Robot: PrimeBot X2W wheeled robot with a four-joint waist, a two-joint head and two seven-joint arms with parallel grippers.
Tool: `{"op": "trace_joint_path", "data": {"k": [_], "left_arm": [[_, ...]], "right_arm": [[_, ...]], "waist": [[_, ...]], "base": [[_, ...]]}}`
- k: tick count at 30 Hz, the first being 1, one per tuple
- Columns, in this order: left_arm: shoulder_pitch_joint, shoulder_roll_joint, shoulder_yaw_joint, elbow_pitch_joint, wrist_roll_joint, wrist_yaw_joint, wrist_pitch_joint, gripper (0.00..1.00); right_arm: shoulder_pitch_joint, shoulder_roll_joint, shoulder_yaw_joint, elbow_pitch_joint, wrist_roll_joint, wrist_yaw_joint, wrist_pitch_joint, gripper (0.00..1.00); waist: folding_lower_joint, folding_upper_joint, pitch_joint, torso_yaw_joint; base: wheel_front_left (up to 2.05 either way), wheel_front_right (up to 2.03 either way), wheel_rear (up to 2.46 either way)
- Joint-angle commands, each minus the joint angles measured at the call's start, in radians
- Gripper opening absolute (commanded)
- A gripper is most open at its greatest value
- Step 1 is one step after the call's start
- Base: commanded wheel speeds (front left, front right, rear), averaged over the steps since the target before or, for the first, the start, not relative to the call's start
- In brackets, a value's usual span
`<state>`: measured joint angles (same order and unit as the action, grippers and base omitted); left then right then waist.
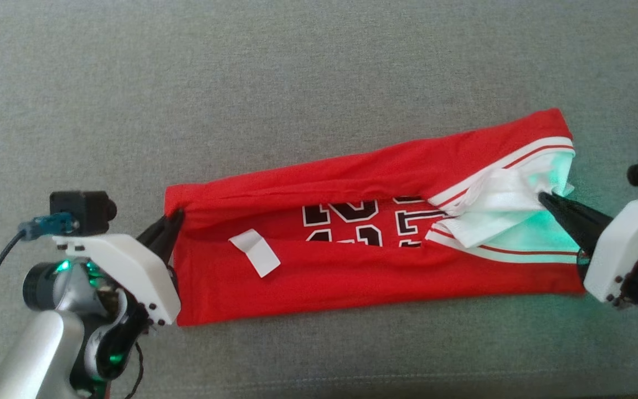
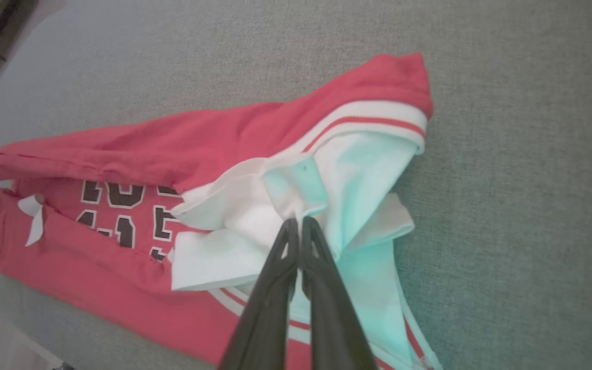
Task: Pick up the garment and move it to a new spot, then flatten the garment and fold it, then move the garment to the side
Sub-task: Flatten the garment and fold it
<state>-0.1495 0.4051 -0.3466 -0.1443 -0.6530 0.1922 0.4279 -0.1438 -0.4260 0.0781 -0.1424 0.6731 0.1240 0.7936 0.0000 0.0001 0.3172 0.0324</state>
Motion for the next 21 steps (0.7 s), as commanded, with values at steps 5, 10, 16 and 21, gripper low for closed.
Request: {"op": "trace_joint_path", "data": {"k": [5, 10, 16, 21], "left_arm": [[-0.034, 0.028, 0.068, -0.029, -0.019, 0.003, -0.023, 0.00], [-0.038, 0.037, 0.084, -0.030, -0.030, 0.005, -0.022, 0.00], [-0.028, 0.052, 0.056, -0.002, -0.011, 0.002, -0.003, 0.20], [0.002, 0.092, 0.011, 0.044, 0.065, 0.013, 0.004, 1.00]], "right_arm": [[0.010, 0.033, -0.049, -0.058, 0.043, 0.007, 0.043, 0.00], [0.016, 0.078, -0.097, -0.079, 0.058, 0.007, 0.079, 0.00], [0.032, 0.079, -0.073, -0.078, 0.020, 0.007, 0.122, 0.46], [0.043, 0.026, -0.030, -0.060, -0.011, 0.007, 0.148, 1.00]], "waist": [[0.0000, -0.0001, -0.009, 0.001], [0.0000, -0.0001, -0.009, 0.001], [0.0000, -0.0001, 0.001, -0.003], [0.0000, -0.0001, 0.007, -0.008]], "base": [[0.00, 0.00, 0.00], [0.00, 0.00, 0.00], [0.00, 0.00, 0.00], [0.00, 0.00, 0.00]]}}
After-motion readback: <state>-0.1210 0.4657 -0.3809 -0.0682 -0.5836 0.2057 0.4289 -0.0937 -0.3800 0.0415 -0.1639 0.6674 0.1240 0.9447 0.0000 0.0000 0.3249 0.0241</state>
